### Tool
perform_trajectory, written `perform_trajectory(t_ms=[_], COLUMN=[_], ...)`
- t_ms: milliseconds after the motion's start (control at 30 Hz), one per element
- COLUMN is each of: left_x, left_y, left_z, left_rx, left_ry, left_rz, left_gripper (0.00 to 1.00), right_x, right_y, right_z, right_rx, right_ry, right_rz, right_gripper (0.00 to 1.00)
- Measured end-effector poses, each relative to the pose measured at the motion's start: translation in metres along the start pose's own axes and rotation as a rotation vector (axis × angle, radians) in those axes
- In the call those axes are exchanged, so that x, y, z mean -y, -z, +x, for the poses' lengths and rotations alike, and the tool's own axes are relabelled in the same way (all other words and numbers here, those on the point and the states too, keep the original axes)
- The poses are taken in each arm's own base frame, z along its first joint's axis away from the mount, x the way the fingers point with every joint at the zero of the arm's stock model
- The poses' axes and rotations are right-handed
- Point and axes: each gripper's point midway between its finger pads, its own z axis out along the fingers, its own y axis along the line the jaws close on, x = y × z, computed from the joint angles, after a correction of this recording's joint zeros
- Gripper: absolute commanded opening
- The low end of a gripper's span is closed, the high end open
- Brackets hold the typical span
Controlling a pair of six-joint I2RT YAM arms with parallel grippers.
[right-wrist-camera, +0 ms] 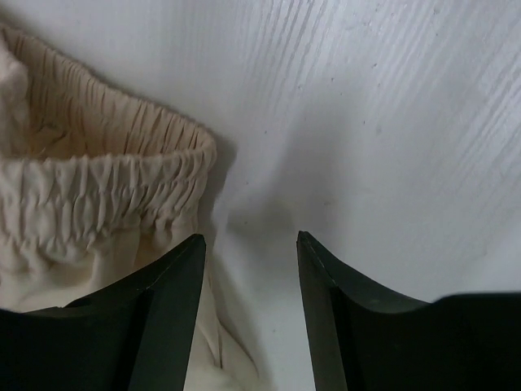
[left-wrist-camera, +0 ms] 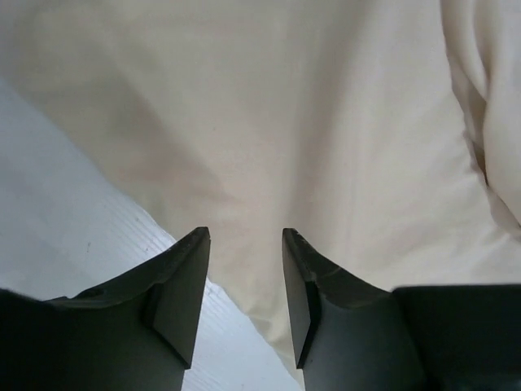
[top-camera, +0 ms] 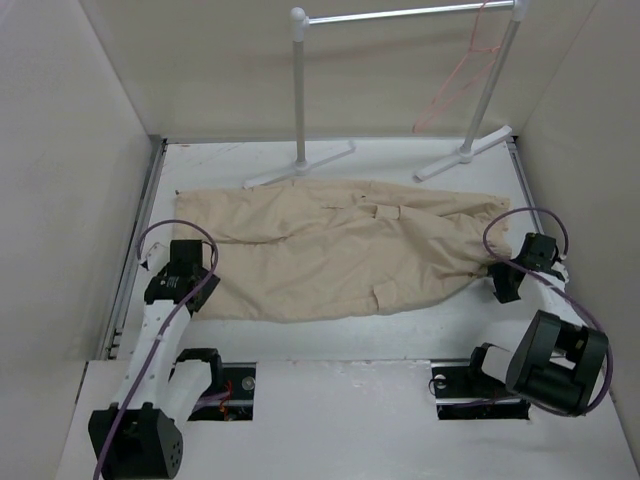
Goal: Place the trousers on the hanger
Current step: Flatten out the trousers at the center of the board.
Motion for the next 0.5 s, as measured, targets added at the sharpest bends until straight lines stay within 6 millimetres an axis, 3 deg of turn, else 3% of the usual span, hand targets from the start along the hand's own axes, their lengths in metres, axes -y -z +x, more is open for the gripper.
perform_trajectory(t_ms=[233,500], left_x=[0.008,0.027], left_y=[0.023,0.038], left_z=[0.016,0.042], left_rx=[-0.009,-0.067], left_ry=[-0.108,-0.252], left_rz=[0.097,0.176], left_gripper=[0.38,0.36], right_x=[-0.018,-0.028], right_y=[-0.018,-0.016], right_z=[-0.015,-0.022], right_rx=[0.028,0.063], right_ry=[-0.008,0.008], right_rz=[-0.033,-0.051], right_gripper=[0.46,0.53])
